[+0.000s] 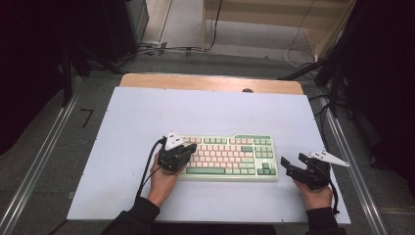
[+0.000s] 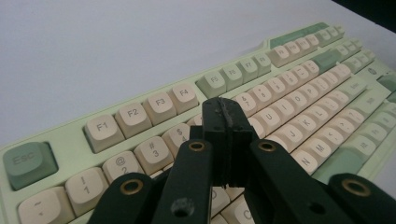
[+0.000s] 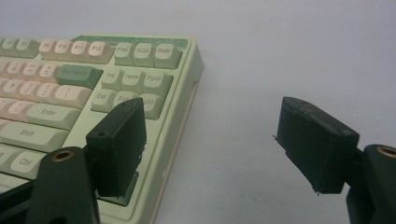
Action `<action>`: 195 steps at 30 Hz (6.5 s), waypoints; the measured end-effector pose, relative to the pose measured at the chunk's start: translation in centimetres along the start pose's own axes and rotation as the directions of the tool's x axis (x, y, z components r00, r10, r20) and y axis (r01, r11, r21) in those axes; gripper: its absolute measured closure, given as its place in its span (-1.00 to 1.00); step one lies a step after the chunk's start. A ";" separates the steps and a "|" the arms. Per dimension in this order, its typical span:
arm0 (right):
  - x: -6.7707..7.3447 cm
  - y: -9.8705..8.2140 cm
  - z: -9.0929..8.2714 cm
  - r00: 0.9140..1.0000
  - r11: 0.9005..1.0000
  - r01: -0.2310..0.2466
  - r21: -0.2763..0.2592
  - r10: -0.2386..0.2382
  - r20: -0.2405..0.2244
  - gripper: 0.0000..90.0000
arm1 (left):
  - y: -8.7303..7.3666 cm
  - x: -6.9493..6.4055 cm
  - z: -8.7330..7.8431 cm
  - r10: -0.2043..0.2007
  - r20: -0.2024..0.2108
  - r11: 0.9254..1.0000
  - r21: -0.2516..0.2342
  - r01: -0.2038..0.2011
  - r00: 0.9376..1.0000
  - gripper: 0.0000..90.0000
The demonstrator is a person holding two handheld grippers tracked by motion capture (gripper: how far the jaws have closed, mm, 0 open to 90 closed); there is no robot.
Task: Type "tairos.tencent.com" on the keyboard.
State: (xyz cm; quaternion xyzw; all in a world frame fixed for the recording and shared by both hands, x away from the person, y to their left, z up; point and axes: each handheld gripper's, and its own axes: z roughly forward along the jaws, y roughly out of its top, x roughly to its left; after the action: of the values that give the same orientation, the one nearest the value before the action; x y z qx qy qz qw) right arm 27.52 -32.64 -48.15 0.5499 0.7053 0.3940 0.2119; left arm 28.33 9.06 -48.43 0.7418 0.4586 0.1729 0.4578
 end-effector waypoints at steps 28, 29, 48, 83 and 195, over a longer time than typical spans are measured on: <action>0.1 0.0 0.1 1.000 1.000 0.008 0.002 -0.008 -0.001 -0.50 | 0.3 -1.4 2.3 0.013 0.005 0.996 0.093 -0.013 1.000 1.00; 0.1 0.0 0.1 1.000 1.000 0.008 0.003 -0.008 0.000 -0.50 | 0.3 -1.4 2.3 0.013 0.005 0.996 0.094 -0.014 1.000 1.00; 0.2 0.0 0.1 1.000 1.000 0.010 0.007 -0.010 0.000 -0.50 | 0.3 -1.5 2.3 0.013 0.000 0.995 0.095 -0.013 1.000 1.00; 0.2 0.0 0.1 1.000 1.000 0.014 0.005 -0.014 -0.001 -0.50 | 0.8 -1.4 0.8 -0.013 0.062 0.999 0.041 0.011 0.998 0.41; 0.4 0.0 0.0 1.000 1.000 0.016 0.002 -0.016 -0.009 -0.50 | -1.9 2.3 -3.9 -0.105 -0.089 0.994 -0.017 0.104 0.990 -0.07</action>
State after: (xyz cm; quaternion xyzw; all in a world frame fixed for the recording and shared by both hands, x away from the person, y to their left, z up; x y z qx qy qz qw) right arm 27.41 -32.29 -48.07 0.5426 0.7111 0.3940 0.2116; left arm 25.91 13.36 -48.37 0.7054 0.5159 0.1845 0.4497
